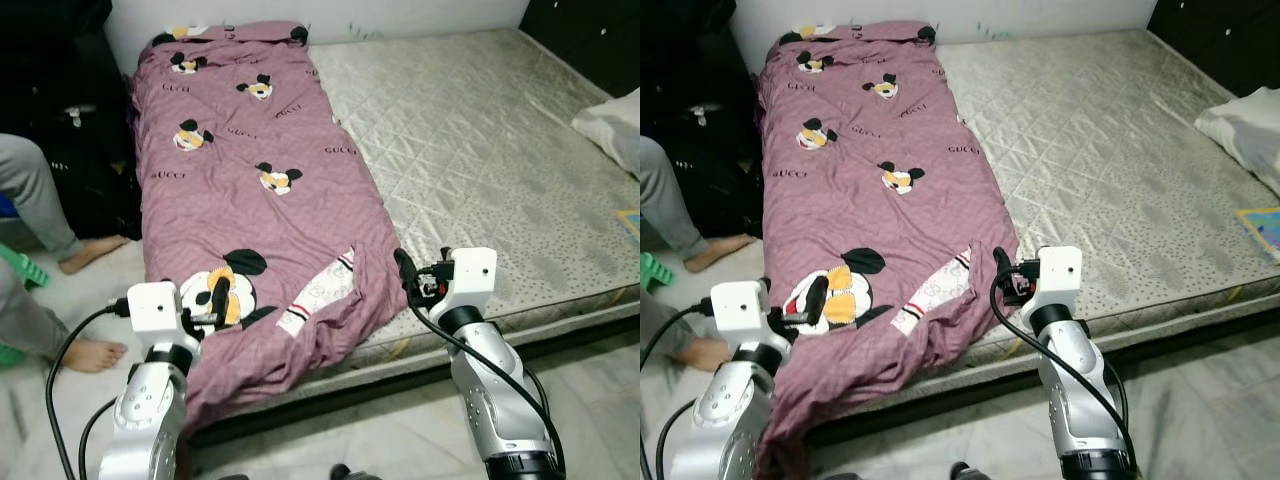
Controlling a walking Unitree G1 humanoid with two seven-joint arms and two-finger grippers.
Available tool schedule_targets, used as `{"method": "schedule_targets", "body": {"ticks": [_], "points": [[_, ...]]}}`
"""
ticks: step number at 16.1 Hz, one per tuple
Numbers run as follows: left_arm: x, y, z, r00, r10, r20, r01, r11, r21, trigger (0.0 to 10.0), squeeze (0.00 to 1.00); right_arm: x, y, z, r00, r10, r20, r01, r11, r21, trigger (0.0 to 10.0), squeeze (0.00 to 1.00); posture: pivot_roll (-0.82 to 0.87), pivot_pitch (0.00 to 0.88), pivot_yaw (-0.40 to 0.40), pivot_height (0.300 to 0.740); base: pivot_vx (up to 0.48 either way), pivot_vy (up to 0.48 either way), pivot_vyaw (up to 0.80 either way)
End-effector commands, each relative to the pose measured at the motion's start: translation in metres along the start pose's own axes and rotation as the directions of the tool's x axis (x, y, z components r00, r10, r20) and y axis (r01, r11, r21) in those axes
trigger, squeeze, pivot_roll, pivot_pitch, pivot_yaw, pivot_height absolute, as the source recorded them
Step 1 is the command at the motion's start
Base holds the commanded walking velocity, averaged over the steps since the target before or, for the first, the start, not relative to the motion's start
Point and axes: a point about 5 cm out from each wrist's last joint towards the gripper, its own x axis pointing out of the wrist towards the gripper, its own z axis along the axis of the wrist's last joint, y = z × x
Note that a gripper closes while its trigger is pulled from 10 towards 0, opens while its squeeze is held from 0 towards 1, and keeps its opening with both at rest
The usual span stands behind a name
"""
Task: Clean up the room
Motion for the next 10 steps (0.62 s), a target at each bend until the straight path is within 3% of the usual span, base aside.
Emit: {"method": "schedule_targets", "body": {"ticks": [1,4,10], "points": [[-0.0009,-0.0024,0.005,1.0,-0.015,0.019,0.015,1.0,0.003,10.0,0.0,-0.0025,-0.0047,0.0011,1.0,-0.017,0.003,0.017,1.0,-0.009,10.0,0.0,0.06,0.178,0.011,0.74,0.315,0.0,-0.8],[-0.0014,-0.0026,0.0043,1.0,-0.015,0.012,0.015,1.0,-0.001,10.0,0.0,-0.0026,-0.0063,0.0011,1.0,-0.024,0.004,0.024,1.0,-0.012,10.0,0.0,0.06,0.18,0.013,0.74,0.0,0.0,-0.73],[-0.0037,-0.0035,0.003,1.0,-0.013,0.003,0.013,1.0,-0.022,10.0,0.0,-0.0048,-0.0101,-0.0006,0.999,-0.036,-0.002,0.036,0.999,-0.018,10.0,0.0,0.06,0.183,0.013,0.74,0.0,0.0,0.0]]}}
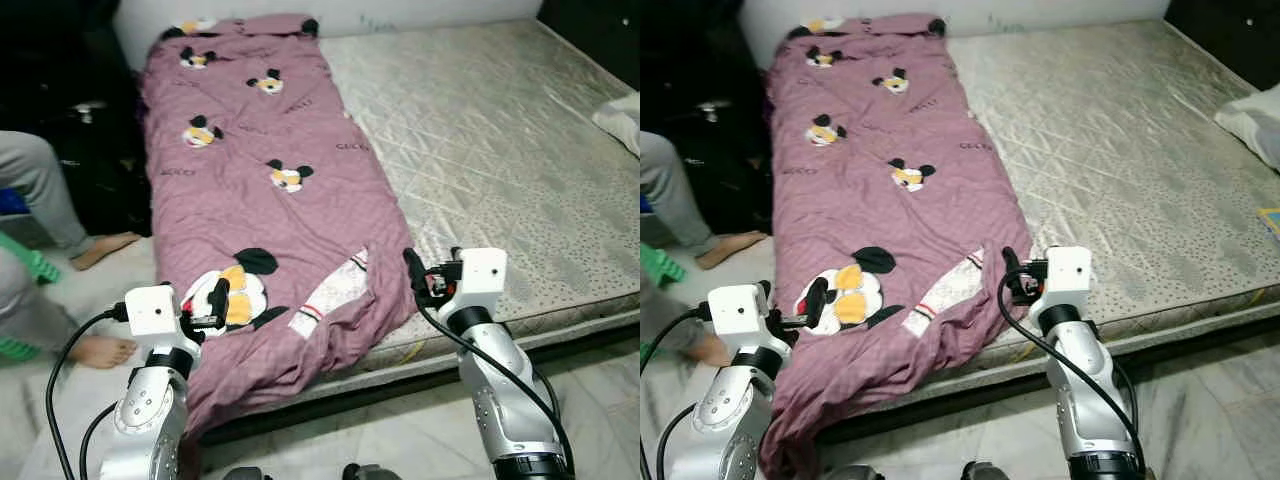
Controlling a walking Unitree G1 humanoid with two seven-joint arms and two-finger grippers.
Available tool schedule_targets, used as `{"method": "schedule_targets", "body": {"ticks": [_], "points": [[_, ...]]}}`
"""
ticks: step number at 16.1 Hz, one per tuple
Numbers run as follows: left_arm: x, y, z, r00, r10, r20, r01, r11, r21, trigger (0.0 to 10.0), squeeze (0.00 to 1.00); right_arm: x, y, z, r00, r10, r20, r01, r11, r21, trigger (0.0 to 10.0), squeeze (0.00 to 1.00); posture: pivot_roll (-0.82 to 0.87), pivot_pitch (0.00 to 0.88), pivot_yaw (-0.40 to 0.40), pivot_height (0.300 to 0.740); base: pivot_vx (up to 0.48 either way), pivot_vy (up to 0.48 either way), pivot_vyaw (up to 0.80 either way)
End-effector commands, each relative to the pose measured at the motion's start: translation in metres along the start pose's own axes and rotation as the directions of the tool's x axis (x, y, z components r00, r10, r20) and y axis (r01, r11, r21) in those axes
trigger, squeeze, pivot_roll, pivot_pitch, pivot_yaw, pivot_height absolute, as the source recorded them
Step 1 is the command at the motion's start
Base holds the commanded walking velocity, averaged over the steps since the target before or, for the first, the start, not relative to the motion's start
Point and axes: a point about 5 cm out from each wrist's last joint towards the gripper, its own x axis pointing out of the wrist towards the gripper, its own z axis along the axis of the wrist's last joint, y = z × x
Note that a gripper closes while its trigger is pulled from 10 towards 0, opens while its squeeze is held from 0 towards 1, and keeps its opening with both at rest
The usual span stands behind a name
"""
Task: Clean up the room
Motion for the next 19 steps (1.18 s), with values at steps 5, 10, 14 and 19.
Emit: {"method": "schedule_targets", "body": {"ticks": [5,10,14,19], "points": [[-0.002,-0.0014,0.0037,0.999,-0.03,0.012,0.029,0.999,0.018,10.0,0.0,-0.0016,-0.0017,-0.0001,1.0,-0.01,0.004,0.01,1.0,-0.003,10.0,0.0,0.06,0.187,0.016,0.74,0.0,0.0,0.0],[-0.0034,-0.0037,0.0032,0.999,-0.044,0.01,0.043,0.999,0.005,10.0,0.0,-0.0008,-0.0017,0.0005,1.0,-0.011,0.006,0.011,1.0,-0.005,10.0,0.0,0.06,0.188,0.015,0.74,0.11,0.0,0.0],[-0.0033,-0.0035,0.0034,0.999,-0.049,0.008,0.049,0.999,0.006,10.0,0.0,-0.0004,-0.004,0.0011,1.0,-0.018,0.008,0.018,1.0,-0.01,10.0,0.0,0.06,0.19,0.017,0.74,0.275,0.0,0.0],[-0.0029,-0.0042,0.0034,0.999,-0.05,0.006,0.05,0.999,0.007,10.0,0.0,0.0001,-0.0048,0.0015,1.0,-0.02,0.01,0.021,1.0,-0.011,10.0,0.0,0.06,0.188,0.017,0.74,0.266,0.0,0.0]]}}
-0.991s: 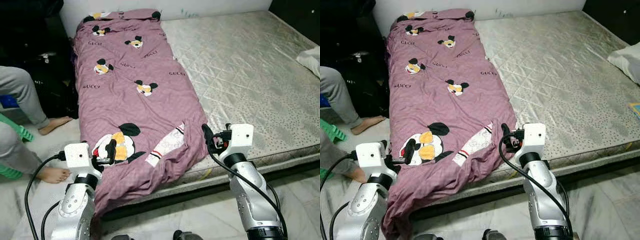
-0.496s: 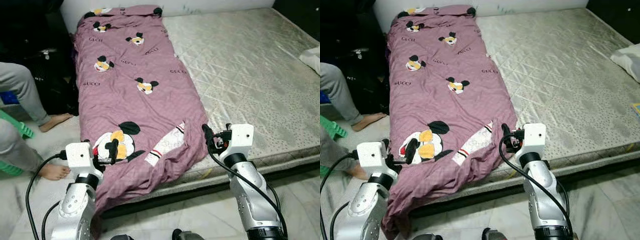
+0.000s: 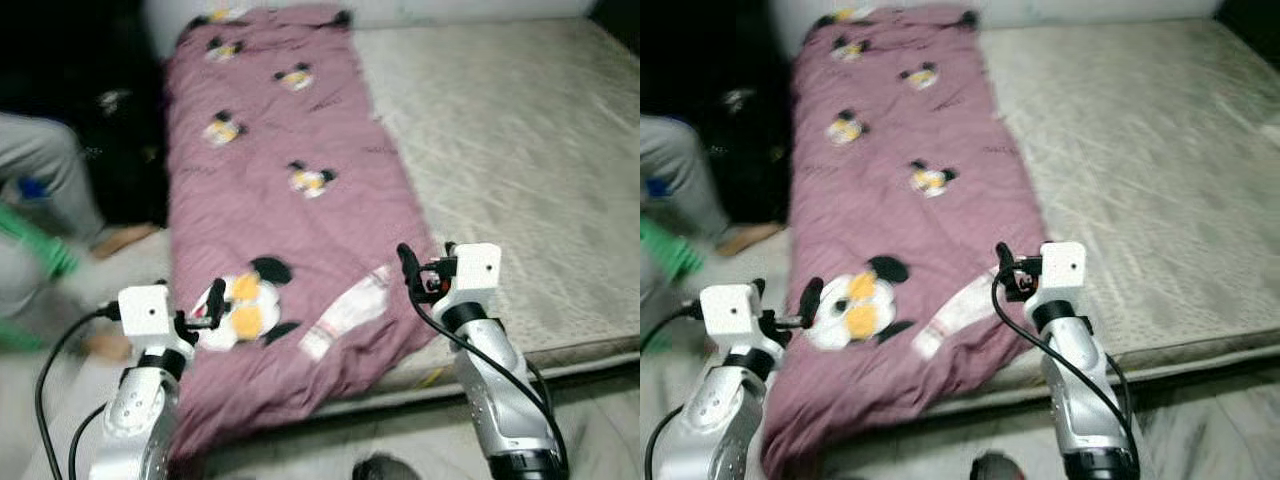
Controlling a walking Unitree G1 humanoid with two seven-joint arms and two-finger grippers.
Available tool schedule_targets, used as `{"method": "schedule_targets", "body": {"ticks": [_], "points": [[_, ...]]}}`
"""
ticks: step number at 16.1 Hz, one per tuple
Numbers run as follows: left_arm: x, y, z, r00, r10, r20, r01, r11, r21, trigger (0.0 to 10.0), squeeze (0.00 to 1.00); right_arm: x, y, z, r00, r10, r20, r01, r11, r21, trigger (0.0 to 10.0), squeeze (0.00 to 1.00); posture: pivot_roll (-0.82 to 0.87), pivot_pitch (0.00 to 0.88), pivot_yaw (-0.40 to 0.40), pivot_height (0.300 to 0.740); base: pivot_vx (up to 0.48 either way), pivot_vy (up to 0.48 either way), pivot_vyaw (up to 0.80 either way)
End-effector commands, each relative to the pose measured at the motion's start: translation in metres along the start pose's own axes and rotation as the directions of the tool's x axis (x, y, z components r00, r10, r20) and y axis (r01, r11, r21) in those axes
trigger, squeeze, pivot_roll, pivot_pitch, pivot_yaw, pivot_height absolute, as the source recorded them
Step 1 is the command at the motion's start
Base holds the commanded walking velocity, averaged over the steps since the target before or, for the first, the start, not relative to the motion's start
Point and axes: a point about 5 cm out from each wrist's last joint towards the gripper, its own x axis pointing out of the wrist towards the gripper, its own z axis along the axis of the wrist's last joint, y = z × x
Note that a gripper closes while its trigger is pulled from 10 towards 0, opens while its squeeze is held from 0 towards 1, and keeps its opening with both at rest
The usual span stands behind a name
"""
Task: Clean up the room
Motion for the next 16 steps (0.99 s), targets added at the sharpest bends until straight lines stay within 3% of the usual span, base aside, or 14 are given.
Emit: {"method": "schedule_targets", "body": {"ticks": [1,7,16], "points": [[-0.003,-0.003,-0.003,1.0,-0.015,-0.014,0.015,1.0,-0.007,10.0,0.0,-0.002,-0.005,-0.003,1.0,-0.026,-0.01,0.026,1.0,0.001,10.0,0.0,0.06,0.188,0.017,0.74,0.0,0.0,0.0],[-0.003,-0.003,-0.006,1.0,0.008,-0.027,-0.009,1.0,-0.019,10.0,0.0,-0.001,-0.009,-0.003,0.999,-0.034,-0.008,0.034,0.999,-0.006,10.0,0.0,0.06,0.186,0.017,0.74,0.0,0.0,0.0],[-0.005,-0.002,-0.008,0.999,0.013,-0.036,-0.013,1.0,-0.011,10.0,0.0,-0.006,0.002,-0.004,1.0,0.014,0.004,-0.014,0.999,0.034,10.0,0.0,0.06,0.181,0.016,0.731,0.0,0.0,0.0]]}}
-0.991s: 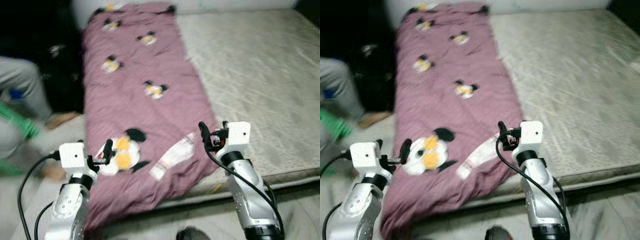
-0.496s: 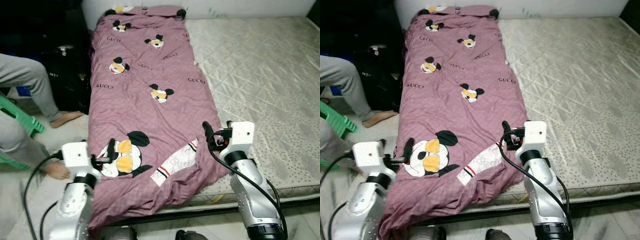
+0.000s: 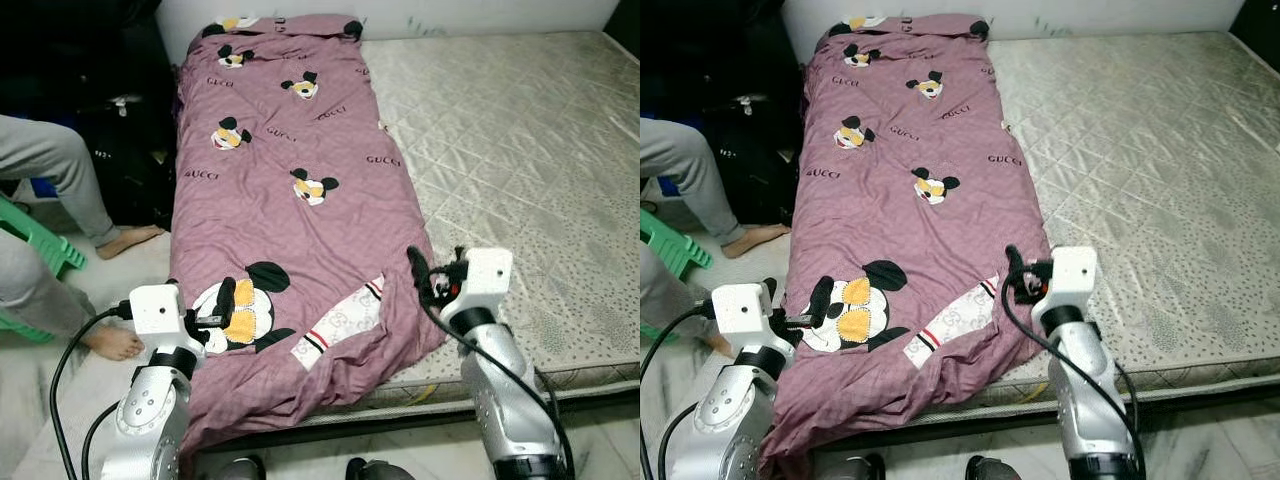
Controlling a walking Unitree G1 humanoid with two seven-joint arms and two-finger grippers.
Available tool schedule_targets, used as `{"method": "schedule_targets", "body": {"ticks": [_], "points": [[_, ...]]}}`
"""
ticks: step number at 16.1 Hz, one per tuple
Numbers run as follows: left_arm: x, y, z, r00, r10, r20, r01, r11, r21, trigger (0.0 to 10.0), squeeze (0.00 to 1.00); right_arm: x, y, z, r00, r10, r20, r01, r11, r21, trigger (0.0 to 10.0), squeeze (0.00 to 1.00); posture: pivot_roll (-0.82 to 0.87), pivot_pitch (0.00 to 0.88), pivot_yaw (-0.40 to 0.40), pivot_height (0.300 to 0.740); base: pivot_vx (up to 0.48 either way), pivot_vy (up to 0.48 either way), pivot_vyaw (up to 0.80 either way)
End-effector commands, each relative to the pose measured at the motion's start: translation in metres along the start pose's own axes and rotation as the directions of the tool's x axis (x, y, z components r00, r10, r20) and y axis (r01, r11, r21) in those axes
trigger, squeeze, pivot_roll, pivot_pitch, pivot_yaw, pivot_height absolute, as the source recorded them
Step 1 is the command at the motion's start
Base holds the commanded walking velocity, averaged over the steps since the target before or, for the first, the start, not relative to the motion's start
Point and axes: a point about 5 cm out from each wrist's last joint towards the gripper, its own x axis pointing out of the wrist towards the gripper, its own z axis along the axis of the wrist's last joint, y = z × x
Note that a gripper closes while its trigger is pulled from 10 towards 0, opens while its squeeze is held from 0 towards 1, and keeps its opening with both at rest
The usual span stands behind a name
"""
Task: Clean up the room
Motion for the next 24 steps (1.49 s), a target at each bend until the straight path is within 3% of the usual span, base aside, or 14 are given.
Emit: {"method": "schedule_targets", "body": {"ticks": [1,12,24], "points": [[-0.0032,0.0028,-0.0033,1.0,0.01,-0.019,-0.01,1.0,0.008,10.0,0.0,-0.0014,0.0029,0.0024,1.0,0.016,0.012,-0.016,1.0,0.002,10.0,0.0,0.06,0.183,0.013,0.723,0.0,0.0,0.0],[-0.0012,0.003,-0.0014,1.0,0.014,-0.014,-0.014,1.0,0.017,10.0,0.0,-0.0011,0.0051,0.0022,1.0,0.027,0.014,-0.027,1.0,0.006,10.0,0.0,0.07,0.191,0.02,0.612,0.0,0.0,0.0],[-0.0015,0.0025,-0.0003,0.999,0.036,-0.003,-0.036,0.999,0.023,10.0,0.0,0.0002,0.0113,0.0017,0.997,0.075,0.014,-0.075,0.997,-0.007,10.0,0.0,0.07,0.192,0.007,0.612,0.0,0.0,0.0]]}}
